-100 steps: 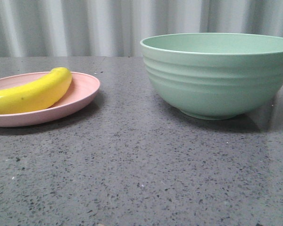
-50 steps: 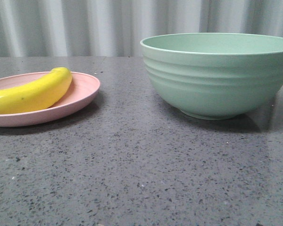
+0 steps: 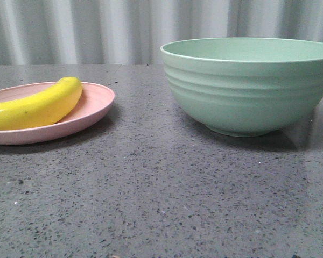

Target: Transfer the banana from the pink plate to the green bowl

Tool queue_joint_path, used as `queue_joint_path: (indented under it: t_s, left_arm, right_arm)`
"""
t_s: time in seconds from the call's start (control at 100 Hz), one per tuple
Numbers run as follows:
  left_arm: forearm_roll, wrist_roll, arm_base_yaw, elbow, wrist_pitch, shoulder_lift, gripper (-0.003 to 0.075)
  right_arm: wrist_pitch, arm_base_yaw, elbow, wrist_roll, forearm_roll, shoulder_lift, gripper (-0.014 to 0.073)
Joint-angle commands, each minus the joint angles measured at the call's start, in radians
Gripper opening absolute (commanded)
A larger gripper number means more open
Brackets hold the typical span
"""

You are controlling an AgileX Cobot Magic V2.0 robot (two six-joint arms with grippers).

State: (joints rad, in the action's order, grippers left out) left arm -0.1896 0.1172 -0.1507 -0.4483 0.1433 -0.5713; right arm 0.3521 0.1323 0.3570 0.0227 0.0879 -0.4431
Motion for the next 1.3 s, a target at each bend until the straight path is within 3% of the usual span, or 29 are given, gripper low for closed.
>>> queue_joint_path:
  t_s: [0.0, 0.33, 0.74, 1.29]
  left_arm:
    - [-0.010, 0.002, -0.049, -0.106, 0.004, -0.092, 0.0439]
    - [-0.010, 0.080, -0.239, -0.333, 0.216, -0.411, 0.0442]
    - [-0.010, 0.118, -0.252, -0.562, 0.582, -0.735, 0.0442]
    - [-0.010, 0.123, -0.252, -0.600, 0.613, -0.866, 0.0441]
  right_arm:
    - [-0.076, 0.006, 0.036, -0.011, -0.002, -0.012, -0.0064]
    - [-0.076, 0.006, 0.036, -0.011, -0.002, -0.012, -0.0064]
    - [-0.075, 0.006, 0.036, -0.011, -0.002, -0.012, -0.0064]
    - [-0.070, 0.006, 0.036, -0.011, -0.002, -0.012, -0.0064]
